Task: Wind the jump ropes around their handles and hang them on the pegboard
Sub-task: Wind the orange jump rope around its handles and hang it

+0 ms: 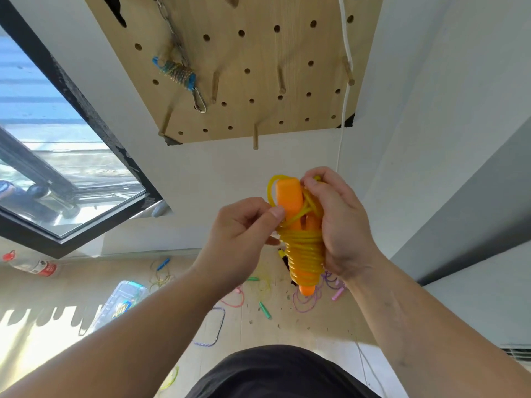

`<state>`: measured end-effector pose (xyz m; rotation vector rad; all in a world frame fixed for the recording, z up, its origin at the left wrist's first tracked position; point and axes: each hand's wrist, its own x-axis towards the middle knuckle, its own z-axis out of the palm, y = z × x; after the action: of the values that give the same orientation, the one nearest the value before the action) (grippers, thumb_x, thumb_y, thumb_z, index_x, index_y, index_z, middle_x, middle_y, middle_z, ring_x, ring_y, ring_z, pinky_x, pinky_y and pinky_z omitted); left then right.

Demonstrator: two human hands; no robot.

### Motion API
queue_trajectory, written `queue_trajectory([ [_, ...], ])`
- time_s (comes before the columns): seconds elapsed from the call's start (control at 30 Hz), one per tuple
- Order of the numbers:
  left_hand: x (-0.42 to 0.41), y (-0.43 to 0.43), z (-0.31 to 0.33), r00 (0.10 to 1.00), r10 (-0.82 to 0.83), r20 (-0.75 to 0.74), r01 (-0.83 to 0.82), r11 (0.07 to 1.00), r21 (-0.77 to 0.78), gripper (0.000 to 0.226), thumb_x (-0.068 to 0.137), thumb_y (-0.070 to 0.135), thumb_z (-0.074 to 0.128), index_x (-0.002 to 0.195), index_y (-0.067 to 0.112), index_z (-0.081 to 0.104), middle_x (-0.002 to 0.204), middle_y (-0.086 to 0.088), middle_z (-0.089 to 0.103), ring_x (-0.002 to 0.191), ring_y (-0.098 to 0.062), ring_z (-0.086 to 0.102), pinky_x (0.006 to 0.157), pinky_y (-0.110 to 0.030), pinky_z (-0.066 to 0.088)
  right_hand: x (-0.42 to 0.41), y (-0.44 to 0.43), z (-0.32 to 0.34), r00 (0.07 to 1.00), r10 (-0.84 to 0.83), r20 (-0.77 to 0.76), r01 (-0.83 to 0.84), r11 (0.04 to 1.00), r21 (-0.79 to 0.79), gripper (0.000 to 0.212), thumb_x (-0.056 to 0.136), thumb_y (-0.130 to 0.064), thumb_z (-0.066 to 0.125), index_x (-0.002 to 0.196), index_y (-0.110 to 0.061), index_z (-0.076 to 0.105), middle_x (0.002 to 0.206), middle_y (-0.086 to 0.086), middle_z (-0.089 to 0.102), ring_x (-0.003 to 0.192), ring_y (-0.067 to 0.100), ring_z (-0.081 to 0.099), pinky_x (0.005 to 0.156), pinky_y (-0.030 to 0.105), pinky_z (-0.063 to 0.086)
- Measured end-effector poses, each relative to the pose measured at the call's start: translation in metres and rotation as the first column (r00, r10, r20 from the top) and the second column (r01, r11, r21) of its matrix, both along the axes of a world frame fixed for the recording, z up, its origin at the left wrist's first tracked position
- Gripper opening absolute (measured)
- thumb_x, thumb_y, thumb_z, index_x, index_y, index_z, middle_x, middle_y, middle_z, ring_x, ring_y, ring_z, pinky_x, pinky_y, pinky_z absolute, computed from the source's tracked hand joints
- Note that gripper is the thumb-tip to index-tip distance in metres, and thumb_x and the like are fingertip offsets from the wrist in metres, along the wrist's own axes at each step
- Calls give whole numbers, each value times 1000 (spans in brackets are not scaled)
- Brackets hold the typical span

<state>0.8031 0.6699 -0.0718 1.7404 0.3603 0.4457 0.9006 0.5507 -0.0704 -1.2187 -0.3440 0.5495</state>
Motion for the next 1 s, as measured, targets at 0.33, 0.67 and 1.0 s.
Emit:
queue_trajectory([
  [0.33,23,7,23,984,-19,-175,3,995,-95,15,92,25,70,105,16,72,91,-4,75,81,-15,74,68,-29,61,4,-7,-12,998,71,-3,-71,997,16,24,81,-22,62,104,-29,65,104,8,67,95,36,66,79,58,60],
  [0.67,16,-9,14,984,52,-169,-55,998,-14,13,95,28,67,98,15,71,82,-2,73,73,-14,72,61,-24,57,12,-23,-21,963,242,-117,-241,970,24,55,67,-19,78,118,-26,56,104,14,62,91,32,65,77,47,57],
  [1.0,15,-10,11,964,103,-245,-62,983,171,19,93,42,68,89,24,71,80,-1,72,78,-22,70,72,-51,61,14,-30,-27,907,395,-148,-419,887,-195,68,63,-9,83,123,-13,53,117,29,63,111,49,63,94,60,52],
])
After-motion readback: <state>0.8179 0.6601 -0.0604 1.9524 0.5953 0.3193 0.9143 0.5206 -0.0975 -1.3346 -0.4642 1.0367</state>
